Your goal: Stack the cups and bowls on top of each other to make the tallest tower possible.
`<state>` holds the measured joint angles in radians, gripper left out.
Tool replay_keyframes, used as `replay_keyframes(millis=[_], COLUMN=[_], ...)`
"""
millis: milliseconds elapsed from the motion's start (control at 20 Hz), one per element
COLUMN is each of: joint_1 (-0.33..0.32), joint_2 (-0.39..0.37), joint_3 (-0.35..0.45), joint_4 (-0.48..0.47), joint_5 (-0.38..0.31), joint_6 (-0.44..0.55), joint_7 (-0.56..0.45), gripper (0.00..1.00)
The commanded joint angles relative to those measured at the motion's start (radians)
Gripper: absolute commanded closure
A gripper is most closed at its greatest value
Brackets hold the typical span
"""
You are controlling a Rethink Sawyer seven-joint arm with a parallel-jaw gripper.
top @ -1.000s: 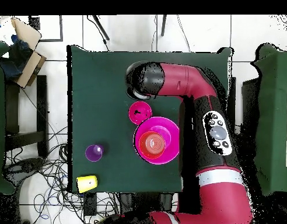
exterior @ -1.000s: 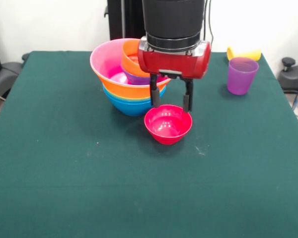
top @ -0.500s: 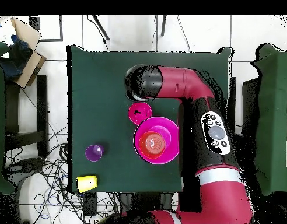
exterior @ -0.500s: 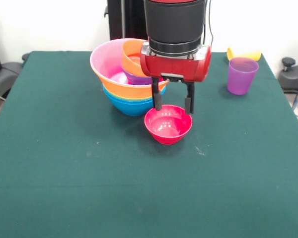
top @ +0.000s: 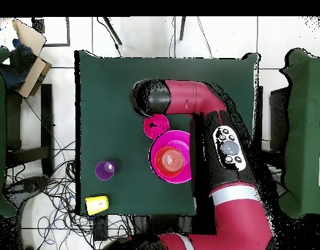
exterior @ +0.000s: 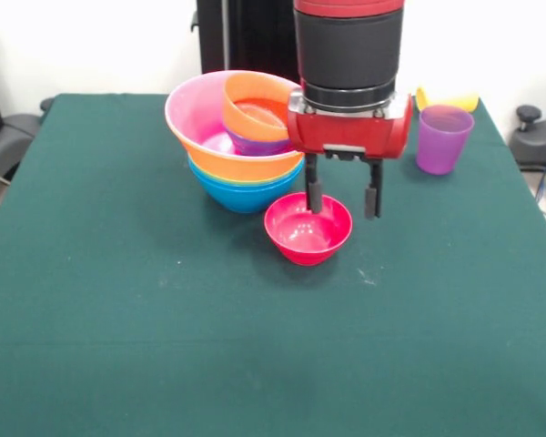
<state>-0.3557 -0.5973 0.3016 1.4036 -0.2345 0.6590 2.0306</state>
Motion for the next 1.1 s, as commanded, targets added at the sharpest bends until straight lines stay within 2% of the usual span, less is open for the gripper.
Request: replay_keyframes(millis=[50, 250, 1100], joint_1=[0.031, 0.049, 0.042], joint_2=[0.049, 0.045, 0.079], joint_3=[0.031, 0.012, 0.005], joint_4=[0.101, 0.104, 0.106], joint_5=[-0.068, -0.069, -0.092], joint_6=[-0.063, -0.066, -0.122], joint_7=[-0.027, -0.009, -0.013], gripper=[0.0, 0.0, 0.0])
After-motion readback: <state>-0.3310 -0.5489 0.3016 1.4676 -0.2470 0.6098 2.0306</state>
